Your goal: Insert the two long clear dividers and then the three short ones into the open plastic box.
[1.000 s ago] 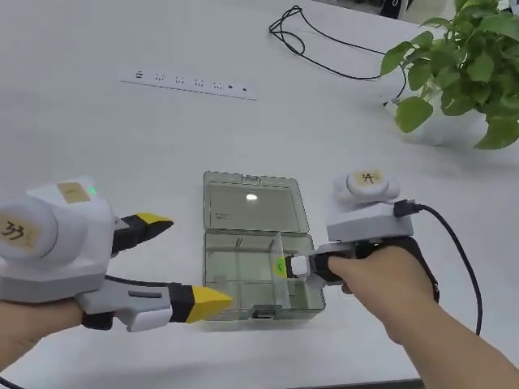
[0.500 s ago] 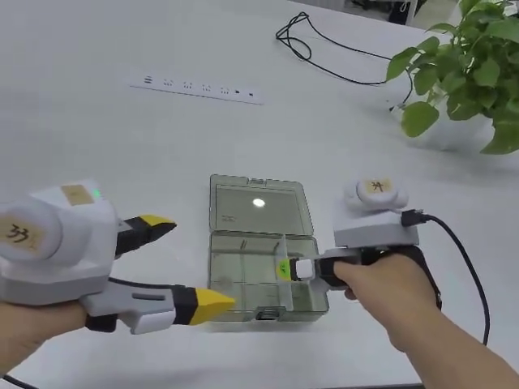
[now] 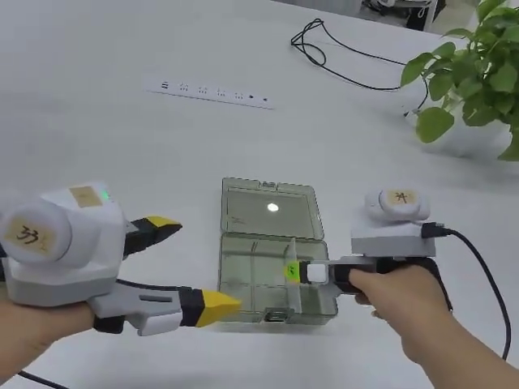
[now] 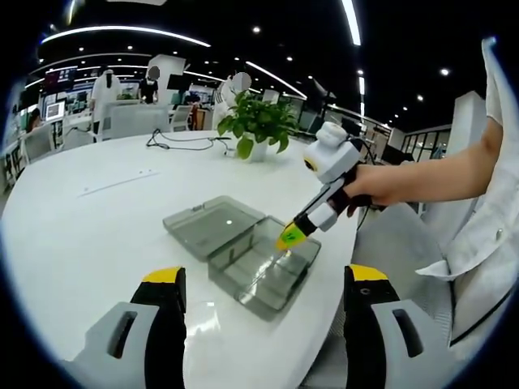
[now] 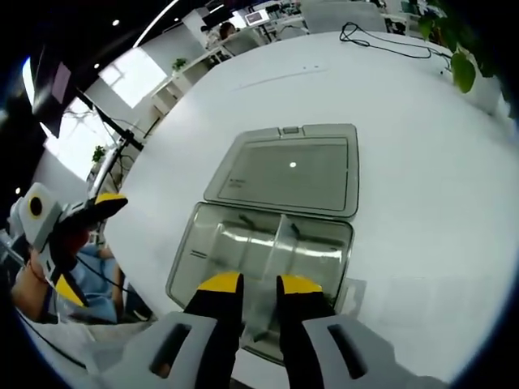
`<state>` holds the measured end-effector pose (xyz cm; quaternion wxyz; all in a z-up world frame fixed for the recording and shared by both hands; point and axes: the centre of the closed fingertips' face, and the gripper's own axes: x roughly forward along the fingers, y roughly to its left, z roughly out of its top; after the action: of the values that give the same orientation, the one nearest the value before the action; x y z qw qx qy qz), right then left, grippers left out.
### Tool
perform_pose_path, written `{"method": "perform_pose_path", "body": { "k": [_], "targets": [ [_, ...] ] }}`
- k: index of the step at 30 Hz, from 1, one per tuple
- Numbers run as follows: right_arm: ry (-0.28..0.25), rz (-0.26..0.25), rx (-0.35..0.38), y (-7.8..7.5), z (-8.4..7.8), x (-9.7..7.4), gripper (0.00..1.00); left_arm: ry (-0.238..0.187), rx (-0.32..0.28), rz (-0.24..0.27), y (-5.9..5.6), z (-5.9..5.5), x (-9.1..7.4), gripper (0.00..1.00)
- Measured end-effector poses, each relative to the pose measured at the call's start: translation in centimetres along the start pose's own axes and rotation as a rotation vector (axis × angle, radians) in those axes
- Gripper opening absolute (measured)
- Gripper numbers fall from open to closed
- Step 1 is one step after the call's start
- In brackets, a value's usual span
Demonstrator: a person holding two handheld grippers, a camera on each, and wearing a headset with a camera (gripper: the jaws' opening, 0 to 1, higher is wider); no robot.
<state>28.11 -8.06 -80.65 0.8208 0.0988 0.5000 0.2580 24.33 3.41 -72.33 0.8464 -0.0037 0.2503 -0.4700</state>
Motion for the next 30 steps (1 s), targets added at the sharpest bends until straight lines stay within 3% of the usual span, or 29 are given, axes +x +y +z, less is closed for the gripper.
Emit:
{"method": "perform_pose_path", "body": {
  "k": [8, 19, 30],
  "targets": [
    [-0.056, 0.033, -0.082, 0.2, 1.3, -1.5, 0.24, -0.002, -0.005, 0.035, 0.0, 0.1, -0.8, 0.81],
    [-0.185, 0.131, -0.150, 2.2, 3.9, -4.9, 0.38, 0.003, -0.006, 0.074, 0.0, 0.0, -1.6, 0.80],
    [-0.243, 0.177, -0.244, 2.6, 4.3, -8.0, 0.52, 0.006, -0.017, 0.107, 0.2, -0.4, -1.7, 0.81]
  ]
}}
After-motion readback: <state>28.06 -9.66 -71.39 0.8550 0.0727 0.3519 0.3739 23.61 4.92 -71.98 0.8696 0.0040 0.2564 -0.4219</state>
